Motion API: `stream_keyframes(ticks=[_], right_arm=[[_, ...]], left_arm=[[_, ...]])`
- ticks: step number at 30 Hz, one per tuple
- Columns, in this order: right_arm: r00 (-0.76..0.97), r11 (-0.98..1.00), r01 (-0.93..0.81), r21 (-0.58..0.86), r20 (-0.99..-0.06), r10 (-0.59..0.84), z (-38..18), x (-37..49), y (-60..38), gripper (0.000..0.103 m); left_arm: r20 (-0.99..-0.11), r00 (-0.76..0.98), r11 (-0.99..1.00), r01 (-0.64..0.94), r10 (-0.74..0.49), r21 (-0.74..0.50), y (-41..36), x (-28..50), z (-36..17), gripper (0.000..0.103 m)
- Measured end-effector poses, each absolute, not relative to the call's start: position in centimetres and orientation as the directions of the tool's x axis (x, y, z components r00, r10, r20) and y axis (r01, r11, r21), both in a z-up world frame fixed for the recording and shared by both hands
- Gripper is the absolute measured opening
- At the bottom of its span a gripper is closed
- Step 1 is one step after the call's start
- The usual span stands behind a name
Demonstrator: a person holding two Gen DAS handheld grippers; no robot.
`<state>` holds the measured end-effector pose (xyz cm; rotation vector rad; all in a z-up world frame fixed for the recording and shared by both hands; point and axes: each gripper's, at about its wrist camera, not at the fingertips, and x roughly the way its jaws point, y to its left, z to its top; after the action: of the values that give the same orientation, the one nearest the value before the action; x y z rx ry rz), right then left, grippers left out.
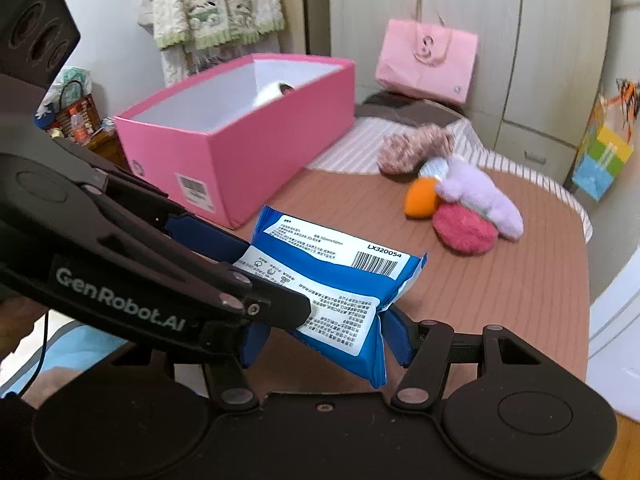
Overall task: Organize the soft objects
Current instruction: 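Lift the wipes pack with the left gripper and carry it over the pink box, then lower the wipes pack into the pink box and open the left gripper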
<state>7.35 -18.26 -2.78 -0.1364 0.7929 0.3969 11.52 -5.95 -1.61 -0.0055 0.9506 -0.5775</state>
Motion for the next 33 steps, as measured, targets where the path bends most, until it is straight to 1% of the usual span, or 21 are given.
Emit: stream_keyframes(ticks=[7,12,16,19,24,27,29,33], right_arm=[[0.648,0.889,-0.457,-0.037,-0.699,0.304,-0.2,5.9,-14.8,0.066],[0.646,0.859,-0.507,-0.076,-0.693,0.32,1.7,5.5,-11.6,0.066],[0.674,0.84,-0.532,-0.111,-0.655,0.341,2.8,5.0,-9.4,0.066],[0.688,0.838,-0.535,-0.104,-0.629,0.361,3.7,5.4,-8.2,0.066],[0.73,0.847,-0.518,-0.123,-0.579,0.363,4.5,7.5,-6.2,0.066],[0.74,0.854,-0.508,-0.113,-0.564,0.365,4.9,9.8,-5.4,0.066],[0.736,0.854,-0.512,-0.09,-0.557,0.383,5.1,11.5,-5.1,0.066],[0.738,0.846,-0.526,-0.092,-0.545,0.399,4.8,14.5,-4.2,0.066]], left_arm=[[-0.736,0.461,0.839,0.473,-0.496,-0.269,-2.0,9.8,0.8,0.057],[-0.718,0.502,0.851,0.463,-0.482,-0.248,1.2,8.6,2.4,0.057],[-0.705,0.533,0.861,0.455,-0.467,-0.226,3.5,8.1,3.8,0.057],[-0.678,0.577,0.868,0.456,-0.456,-0.196,4.8,8.0,4.9,0.057],[-0.607,0.671,0.895,0.411,-0.425,-0.172,6.2,9.6,5.4,0.059],[-0.567,0.71,0.904,0.386,-0.419,-0.185,7.3,11.4,5.6,0.06],[-0.555,0.719,0.906,0.375,-0.419,-0.197,8.1,12.9,5.7,0.06],[-0.551,0.723,0.909,0.343,-0.416,-0.235,9.6,16.2,5.4,0.06]])
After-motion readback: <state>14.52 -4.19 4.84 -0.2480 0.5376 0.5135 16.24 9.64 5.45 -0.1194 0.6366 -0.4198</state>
